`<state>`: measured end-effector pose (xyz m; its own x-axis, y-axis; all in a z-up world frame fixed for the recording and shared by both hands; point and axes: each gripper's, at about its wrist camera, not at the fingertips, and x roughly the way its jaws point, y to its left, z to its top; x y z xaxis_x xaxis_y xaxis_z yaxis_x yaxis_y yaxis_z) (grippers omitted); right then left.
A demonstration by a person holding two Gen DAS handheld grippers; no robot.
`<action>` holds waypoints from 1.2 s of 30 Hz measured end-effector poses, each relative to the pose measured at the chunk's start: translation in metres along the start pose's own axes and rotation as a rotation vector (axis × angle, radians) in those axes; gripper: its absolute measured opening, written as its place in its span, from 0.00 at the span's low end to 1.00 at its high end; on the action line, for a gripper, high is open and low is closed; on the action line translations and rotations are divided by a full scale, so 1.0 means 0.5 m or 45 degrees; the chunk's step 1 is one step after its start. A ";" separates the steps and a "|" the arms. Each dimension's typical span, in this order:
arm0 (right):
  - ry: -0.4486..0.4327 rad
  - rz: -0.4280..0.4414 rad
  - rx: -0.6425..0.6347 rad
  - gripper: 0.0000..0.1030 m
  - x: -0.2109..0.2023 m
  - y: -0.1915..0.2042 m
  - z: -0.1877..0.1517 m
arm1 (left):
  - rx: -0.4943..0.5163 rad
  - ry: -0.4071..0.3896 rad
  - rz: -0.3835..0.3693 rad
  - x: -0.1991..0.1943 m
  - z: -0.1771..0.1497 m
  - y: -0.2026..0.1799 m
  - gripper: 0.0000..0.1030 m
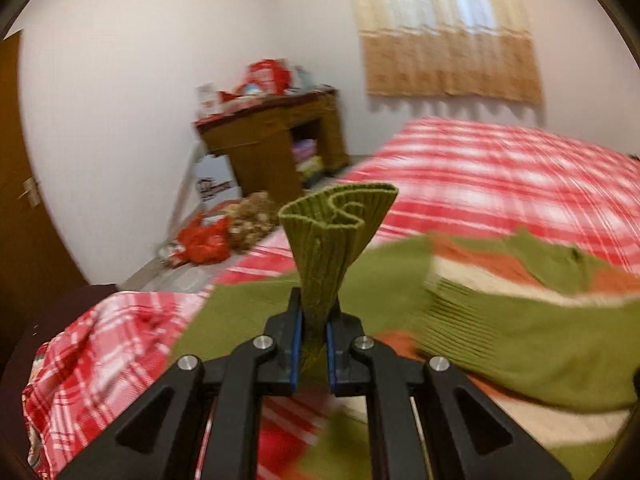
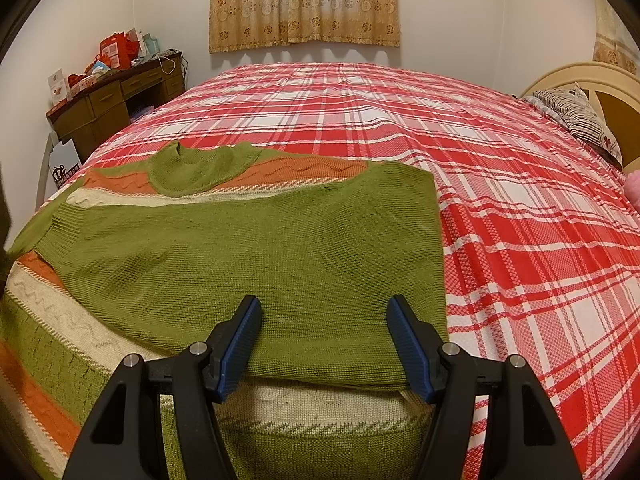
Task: Fold small clothes
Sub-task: 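Fold the held sleeve with the left tool across the sweater body and release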
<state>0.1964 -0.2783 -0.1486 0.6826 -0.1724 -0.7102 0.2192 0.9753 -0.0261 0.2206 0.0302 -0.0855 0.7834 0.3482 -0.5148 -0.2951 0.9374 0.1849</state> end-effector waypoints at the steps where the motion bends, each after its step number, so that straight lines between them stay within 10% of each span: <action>1: -0.001 0.000 0.001 0.65 0.000 0.000 0.001 | 0.025 0.005 -0.020 -0.003 -0.005 -0.018 0.10; 19: -0.006 -0.004 0.000 0.65 0.000 -0.002 0.002 | 0.233 0.220 -0.173 0.018 -0.067 -0.157 0.13; 31: 0.020 -0.067 -0.009 0.67 -0.011 0.020 0.015 | 0.125 0.164 -0.308 -0.055 -0.071 -0.015 0.83; 36: -0.090 0.274 0.111 0.67 -0.082 0.080 0.050 | -0.032 0.127 -0.200 -0.032 -0.080 0.066 0.94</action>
<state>0.1946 -0.2356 -0.1033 0.7666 0.0262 -0.6416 0.1204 0.9756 0.1837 0.1766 0.0555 -0.1048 0.7633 0.1938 -0.6162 -0.1878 0.9793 0.0753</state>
